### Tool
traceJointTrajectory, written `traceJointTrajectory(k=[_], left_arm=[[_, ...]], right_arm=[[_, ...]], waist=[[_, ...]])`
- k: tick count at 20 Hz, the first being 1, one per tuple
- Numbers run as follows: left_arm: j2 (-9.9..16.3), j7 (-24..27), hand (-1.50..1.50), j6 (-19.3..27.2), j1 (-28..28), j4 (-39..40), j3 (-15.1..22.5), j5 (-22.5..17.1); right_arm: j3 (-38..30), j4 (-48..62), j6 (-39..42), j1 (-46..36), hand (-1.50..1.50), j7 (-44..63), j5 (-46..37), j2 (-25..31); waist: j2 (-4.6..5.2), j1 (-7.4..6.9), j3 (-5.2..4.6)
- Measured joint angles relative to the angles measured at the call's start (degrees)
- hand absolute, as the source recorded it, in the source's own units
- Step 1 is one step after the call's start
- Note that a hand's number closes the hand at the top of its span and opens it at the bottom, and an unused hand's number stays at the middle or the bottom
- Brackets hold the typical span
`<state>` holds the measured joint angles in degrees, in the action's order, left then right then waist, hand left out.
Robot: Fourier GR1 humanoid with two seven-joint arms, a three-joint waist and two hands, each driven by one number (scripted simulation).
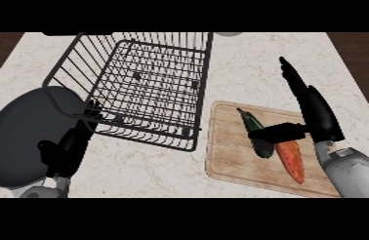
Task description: Pick the sweet potato from the cutting board and place it in the tiered basket
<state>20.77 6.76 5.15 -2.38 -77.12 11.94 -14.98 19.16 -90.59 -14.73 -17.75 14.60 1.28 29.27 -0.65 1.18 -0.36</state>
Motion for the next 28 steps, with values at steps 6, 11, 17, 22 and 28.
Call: traceJointTrajectory(k=[6, 11, 17, 22, 28], left_arm=[[0.16, 0.42, 0.0, -0.62, 0.19, 0.09, -0.27, -0.14], [-0.18, 0.27, 0.0, -0.69, -0.08, 0.21, -0.36, -0.02], [-0.71, 0.2, 0.0, -1.25, -0.75, 0.55, -0.47, 0.53], [-1.27, -0.27, 0.0, -0.81, -0.92, 0.22, -0.61, 1.39], [-1.95, 0.47, 0.0, -0.81, -1.21, 0.8, -1.02, 2.11]], right_arm=[[6.64, -4.73, 14.25, -3.66, -1.5, 14.97, -6.2, 15.12], [9.79, -12.38, 27.7, -7.52, -1.5, 27.92, -3.58, 22.52], [9.87, -21.23, 34.29, -9.87, -1.5, 41.37, 3.49, 24.3], [11.03, -24.09, 32.76, -9.5, -1.5, 45.17, 1.91, 23.54], [13.46, -22.83, 31.43, -7.97, -1.5, 47.15, -3.52, 23.72]], waist=[[-0.26, 0.29, -0.32], [-0.1, 0.03, -0.15], [0.24, -0.65, 0.1], [0.47, -1.07, 0.13], [0.51, -1.24, 0.27]])
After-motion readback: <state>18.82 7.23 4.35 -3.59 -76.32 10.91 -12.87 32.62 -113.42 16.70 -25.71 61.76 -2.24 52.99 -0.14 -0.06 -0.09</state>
